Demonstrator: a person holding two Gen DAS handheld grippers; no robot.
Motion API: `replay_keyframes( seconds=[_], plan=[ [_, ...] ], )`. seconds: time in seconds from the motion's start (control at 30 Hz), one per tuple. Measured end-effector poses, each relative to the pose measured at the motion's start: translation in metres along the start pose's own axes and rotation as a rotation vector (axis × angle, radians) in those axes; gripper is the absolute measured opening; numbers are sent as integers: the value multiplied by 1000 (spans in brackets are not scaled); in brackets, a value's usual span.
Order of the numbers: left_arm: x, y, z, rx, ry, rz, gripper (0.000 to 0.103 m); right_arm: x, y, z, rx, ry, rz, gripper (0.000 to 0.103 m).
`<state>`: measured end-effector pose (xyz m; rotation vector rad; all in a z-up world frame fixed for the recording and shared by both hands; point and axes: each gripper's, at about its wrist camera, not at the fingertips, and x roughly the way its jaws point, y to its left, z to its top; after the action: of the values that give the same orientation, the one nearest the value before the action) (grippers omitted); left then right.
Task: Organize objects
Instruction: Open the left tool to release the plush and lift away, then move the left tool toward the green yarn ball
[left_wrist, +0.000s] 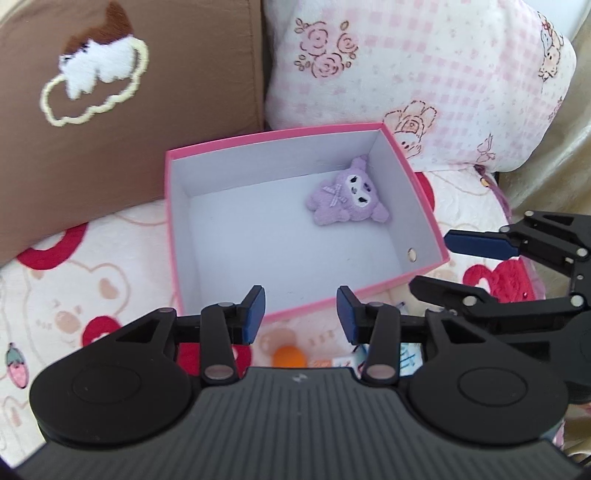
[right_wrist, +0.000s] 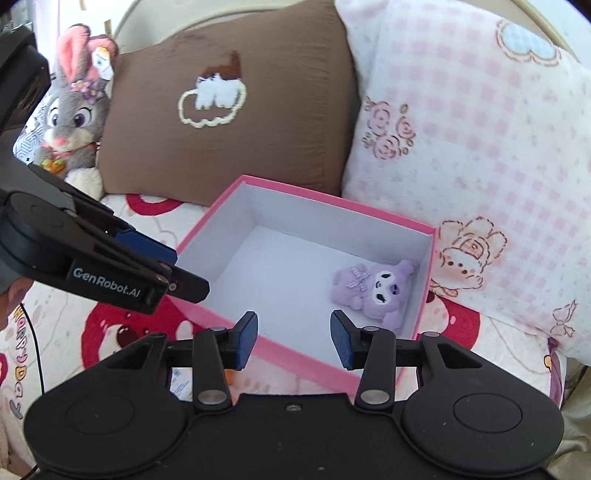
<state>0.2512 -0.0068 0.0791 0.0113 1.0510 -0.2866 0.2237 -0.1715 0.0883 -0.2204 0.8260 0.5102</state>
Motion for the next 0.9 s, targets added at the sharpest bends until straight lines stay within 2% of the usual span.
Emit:
replay_keyframes(
  seconds=[0.27,0.37,0.43,0.53,0.77,0.9],
  plan=[
    [-34,3,-24,-11,-4,-5,56,-26,16,-8,4,-9,25,54],
    [-45,3,-33,-15,-2,-14,60,-36,21,-13,-7,-13,34,59],
    [-51,3,-39,-4,-9,-12,68,-43,24,-16,-16,-18,38,63],
    [-55,6,-46,-17,-1,24,69,-50,27,-21,-26,-22,44,66],
    [-69,4,-64,-9,-13,7,74,-65,29,-33,-35,-29,60,74],
    [-75,-2,-75,2,-15,-9,77,-70,31,-41,-43,-24,73,82]
  ],
)
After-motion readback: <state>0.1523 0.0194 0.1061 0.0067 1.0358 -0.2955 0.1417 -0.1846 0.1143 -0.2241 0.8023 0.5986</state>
